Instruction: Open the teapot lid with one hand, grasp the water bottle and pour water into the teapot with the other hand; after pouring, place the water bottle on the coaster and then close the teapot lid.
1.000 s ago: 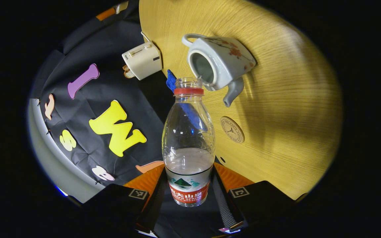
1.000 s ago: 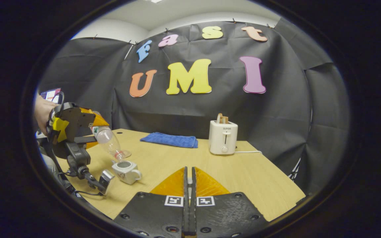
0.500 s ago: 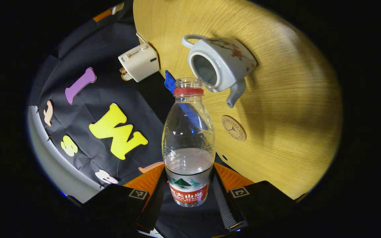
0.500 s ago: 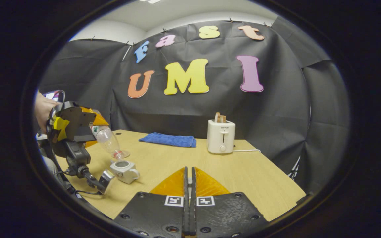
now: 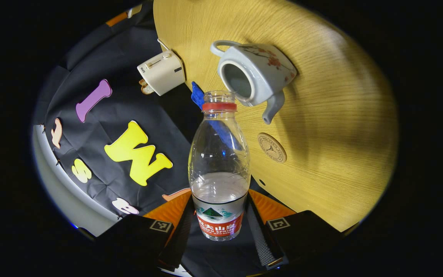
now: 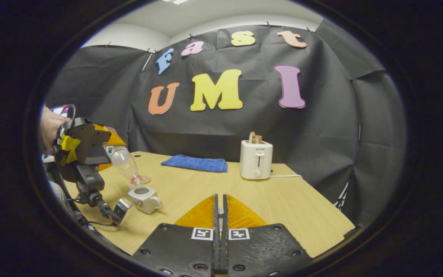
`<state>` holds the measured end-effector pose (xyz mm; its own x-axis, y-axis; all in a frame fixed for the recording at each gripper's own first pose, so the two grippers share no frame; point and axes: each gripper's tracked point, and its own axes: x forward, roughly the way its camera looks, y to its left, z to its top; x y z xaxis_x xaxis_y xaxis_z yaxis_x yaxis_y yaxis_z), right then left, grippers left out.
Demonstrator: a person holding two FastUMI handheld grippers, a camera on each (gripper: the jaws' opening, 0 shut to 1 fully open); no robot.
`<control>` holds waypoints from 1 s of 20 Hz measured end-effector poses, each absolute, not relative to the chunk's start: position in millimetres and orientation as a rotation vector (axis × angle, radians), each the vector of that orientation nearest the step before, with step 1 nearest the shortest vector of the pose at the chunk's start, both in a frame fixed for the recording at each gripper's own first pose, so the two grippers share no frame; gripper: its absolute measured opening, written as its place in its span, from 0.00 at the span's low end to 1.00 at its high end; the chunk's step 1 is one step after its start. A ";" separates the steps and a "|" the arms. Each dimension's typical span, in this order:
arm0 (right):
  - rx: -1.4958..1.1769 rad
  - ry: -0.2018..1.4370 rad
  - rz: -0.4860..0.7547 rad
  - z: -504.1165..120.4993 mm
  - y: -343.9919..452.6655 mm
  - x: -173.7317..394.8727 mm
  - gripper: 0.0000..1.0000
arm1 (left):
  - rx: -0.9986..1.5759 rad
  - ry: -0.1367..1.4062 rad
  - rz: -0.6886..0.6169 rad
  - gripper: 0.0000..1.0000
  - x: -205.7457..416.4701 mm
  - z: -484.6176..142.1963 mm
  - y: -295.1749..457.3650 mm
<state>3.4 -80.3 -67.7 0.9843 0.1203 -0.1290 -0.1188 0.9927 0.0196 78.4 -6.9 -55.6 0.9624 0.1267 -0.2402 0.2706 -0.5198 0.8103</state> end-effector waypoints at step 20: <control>0.062 0.120 0.124 -50.7 -63.5 8.6 0.00 | 0.846 0.251 -0.145 0.75 62.4 -78.0 34.8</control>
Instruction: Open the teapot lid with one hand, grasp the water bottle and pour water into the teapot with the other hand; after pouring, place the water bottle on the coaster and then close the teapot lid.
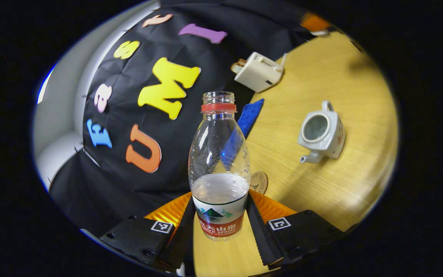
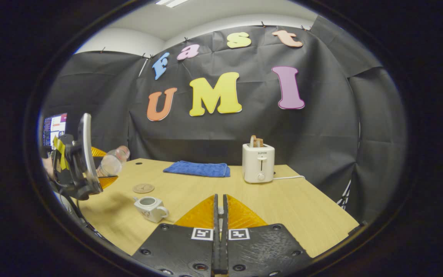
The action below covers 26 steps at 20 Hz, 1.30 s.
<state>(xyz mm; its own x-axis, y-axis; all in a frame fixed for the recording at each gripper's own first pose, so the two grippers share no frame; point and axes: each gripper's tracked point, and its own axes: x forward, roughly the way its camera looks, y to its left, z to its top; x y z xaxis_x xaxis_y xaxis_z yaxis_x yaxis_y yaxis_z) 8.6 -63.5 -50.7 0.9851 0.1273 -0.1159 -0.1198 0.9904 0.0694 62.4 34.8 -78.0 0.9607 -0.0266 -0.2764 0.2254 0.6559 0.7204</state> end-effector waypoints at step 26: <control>0.027 0.188 0.134 -63.5 -26.1 30.8 0.00 | -0.066 0.250 -0.144 0.76 197.1 -99.7 42.8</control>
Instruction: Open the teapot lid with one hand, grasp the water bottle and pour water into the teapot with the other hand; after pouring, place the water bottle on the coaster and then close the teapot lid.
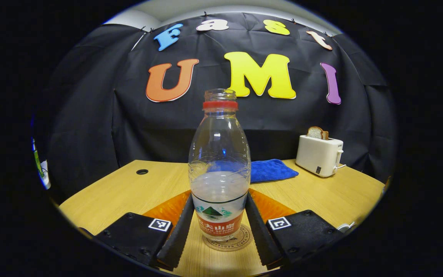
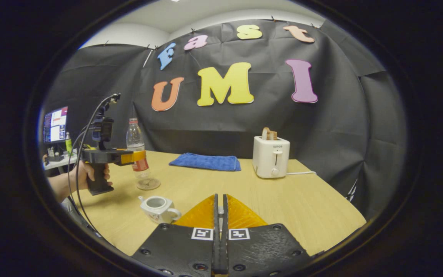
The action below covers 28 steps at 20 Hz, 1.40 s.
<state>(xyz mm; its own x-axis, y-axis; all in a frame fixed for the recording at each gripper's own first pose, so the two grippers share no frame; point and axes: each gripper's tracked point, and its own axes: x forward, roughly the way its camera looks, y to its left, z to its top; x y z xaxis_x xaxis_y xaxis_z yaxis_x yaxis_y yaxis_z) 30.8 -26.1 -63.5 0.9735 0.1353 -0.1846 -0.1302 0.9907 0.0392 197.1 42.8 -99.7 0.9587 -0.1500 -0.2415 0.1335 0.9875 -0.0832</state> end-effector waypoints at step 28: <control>0.020 0.189 0.160 -64.6 -11.9 32.6 0.00 | -0.059 0.360 -0.179 0.98 174.1 -126.3 33.7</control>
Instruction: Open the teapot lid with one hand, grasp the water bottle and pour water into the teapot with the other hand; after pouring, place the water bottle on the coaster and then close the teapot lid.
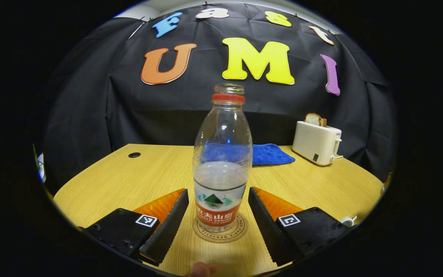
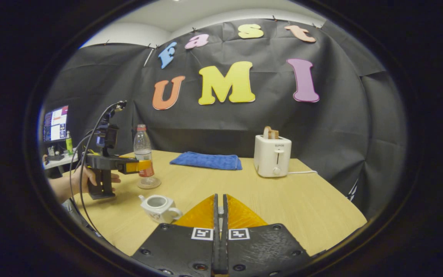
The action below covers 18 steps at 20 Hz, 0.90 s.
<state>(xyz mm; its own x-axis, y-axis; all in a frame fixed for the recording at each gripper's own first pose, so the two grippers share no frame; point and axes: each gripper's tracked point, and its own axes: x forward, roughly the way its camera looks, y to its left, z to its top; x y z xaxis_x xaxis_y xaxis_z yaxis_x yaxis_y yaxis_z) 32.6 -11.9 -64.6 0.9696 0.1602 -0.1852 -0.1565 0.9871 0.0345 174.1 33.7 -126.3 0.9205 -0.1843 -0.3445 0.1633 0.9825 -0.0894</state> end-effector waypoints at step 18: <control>-0.003 0.157 0.431 -74.1 129.9 76.6 0.00 | -0.035 0.250 0.009 0.97 22.2 -88.5 125.0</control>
